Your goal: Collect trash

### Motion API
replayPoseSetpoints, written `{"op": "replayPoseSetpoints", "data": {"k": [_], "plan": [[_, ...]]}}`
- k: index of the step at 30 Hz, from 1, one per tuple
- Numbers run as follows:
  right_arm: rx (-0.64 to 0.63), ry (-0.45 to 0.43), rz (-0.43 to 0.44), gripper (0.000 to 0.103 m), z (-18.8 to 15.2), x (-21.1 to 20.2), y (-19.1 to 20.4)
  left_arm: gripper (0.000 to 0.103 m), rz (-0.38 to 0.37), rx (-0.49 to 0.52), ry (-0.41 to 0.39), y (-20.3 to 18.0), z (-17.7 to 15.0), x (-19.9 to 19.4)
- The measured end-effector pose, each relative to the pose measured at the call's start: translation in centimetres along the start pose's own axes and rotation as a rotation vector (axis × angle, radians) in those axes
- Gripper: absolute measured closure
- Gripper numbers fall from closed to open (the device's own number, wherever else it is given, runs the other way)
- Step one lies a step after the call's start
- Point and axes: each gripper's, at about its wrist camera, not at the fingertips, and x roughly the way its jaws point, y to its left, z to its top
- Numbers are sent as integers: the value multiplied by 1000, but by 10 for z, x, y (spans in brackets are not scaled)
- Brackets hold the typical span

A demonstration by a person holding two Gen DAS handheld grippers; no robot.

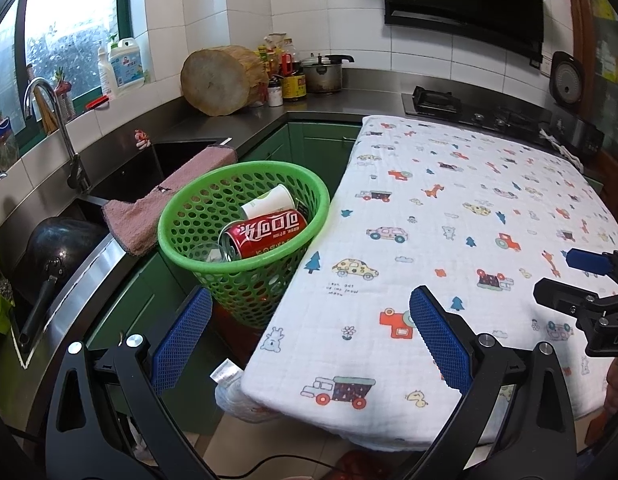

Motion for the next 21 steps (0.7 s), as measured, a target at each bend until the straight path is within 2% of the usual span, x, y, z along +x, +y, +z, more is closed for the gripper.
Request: {"op": "replayPoseSetpoints", "data": {"k": [21], "plan": [[8,3,6,9,-7,2,-1,5,14,-9,12,0,-3,4]]}}
